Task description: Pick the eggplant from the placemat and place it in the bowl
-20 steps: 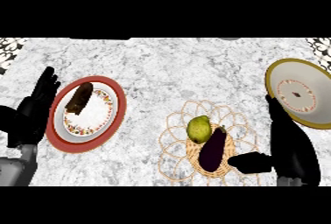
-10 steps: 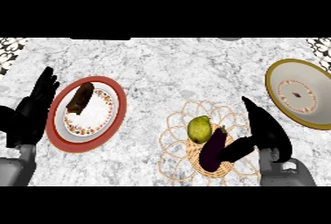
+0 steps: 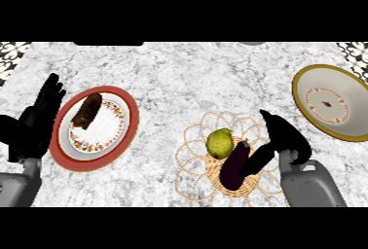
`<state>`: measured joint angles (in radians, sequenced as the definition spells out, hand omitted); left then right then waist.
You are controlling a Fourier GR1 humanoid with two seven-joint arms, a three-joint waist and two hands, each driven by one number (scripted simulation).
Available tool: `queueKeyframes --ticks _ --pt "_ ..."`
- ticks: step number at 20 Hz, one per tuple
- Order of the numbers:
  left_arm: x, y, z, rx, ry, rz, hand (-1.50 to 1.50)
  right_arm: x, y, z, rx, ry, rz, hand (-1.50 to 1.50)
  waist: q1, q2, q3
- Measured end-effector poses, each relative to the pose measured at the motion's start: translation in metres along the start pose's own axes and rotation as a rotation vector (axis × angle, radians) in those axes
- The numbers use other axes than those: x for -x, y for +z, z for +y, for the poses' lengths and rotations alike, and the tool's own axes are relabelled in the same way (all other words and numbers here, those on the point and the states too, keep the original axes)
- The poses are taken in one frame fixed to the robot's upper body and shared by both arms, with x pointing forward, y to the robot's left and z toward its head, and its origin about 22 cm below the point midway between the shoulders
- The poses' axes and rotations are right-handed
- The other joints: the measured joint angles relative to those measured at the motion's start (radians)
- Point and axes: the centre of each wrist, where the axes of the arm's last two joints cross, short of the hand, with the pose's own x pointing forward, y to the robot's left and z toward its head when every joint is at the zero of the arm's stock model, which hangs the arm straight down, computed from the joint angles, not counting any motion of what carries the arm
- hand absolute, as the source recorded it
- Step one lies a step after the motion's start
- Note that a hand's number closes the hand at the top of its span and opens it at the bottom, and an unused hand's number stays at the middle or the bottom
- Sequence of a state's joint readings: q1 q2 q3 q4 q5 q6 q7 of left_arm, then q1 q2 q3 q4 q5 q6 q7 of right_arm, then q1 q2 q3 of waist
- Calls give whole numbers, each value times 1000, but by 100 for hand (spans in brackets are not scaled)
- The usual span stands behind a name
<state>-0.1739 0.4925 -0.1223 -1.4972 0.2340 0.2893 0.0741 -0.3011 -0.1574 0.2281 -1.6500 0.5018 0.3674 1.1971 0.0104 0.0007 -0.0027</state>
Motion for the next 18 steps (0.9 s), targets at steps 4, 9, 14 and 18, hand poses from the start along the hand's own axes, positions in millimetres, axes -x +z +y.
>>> queueKeyframes --ticks 4,9,14,18 --pt "2 -1 6 1 -1 8 0 -4 -3 1 49 84 6 -150 -4 -1 0" --pt "2 2 4 -5 0 7 0 -13 -6 14 48 121 24 -150 -5 -2 1" --pt "-4 -1 6 -8 2 9 0 -12 -6 32 -3 114 34 -150 -10 -4 1" --pt "1 5 6 -4 3 12 0 -15 -10 39 -18 108 50 -150 -7 -7 -1"
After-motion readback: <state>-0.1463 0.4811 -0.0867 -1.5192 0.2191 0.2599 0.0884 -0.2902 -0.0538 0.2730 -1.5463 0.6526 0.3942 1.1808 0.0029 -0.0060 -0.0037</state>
